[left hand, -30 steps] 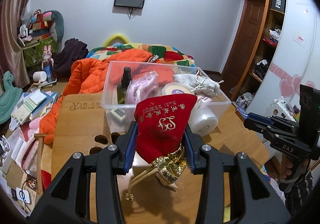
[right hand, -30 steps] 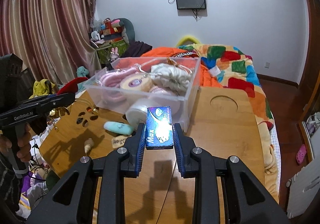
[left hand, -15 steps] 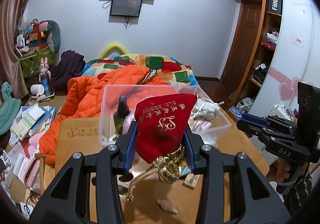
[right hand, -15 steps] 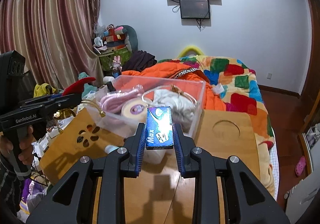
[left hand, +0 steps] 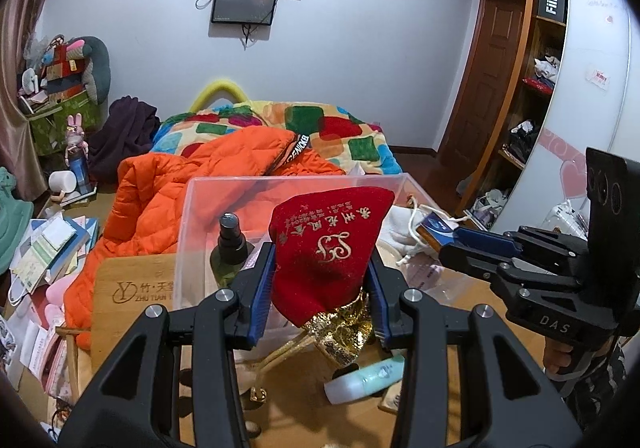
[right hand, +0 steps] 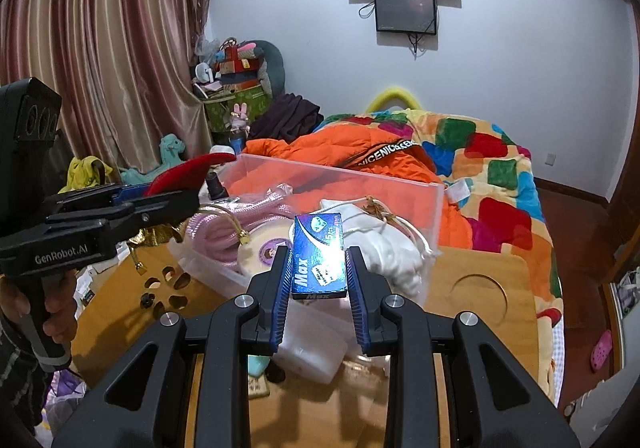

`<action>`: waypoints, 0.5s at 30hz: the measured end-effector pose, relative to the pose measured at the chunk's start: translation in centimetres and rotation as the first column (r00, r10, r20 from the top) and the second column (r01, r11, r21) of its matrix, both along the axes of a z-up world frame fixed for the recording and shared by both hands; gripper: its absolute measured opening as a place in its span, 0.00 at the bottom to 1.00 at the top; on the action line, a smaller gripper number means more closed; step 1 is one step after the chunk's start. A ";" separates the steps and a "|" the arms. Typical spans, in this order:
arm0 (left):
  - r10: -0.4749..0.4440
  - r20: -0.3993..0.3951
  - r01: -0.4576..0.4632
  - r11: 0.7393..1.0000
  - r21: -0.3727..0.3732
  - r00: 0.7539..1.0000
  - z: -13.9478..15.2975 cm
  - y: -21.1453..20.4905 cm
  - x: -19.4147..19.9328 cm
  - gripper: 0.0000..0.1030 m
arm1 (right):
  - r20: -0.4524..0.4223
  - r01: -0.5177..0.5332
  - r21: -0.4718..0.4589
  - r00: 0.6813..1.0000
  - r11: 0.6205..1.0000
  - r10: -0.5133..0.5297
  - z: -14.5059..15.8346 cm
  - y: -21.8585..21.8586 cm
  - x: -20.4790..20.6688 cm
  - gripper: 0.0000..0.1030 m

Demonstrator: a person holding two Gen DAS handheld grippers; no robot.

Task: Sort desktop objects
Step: 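Carry the red pouch into the box with the left tool while the right tool places the Max box inside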

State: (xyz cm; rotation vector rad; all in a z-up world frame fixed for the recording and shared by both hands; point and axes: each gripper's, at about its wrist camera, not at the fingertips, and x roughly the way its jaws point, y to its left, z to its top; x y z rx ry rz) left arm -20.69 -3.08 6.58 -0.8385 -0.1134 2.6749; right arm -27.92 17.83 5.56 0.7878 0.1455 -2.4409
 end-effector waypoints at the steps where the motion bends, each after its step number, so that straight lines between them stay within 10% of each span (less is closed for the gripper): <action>1: -0.002 0.007 0.002 1.000 -0.001 1.000 -0.3 0.1 -0.3 0.40 | 0.001 0.000 0.004 1.000 1.000 0.000 -0.2 -0.1 -0.2 0.24; 15: -0.005 0.044 0.005 1.000 -0.006 0.999 -2.0 -0.1 -3.2 0.40 | 0.010 -0.033 0.034 0.999 0.999 0.032 -1.5 -1.7 -2.7 0.24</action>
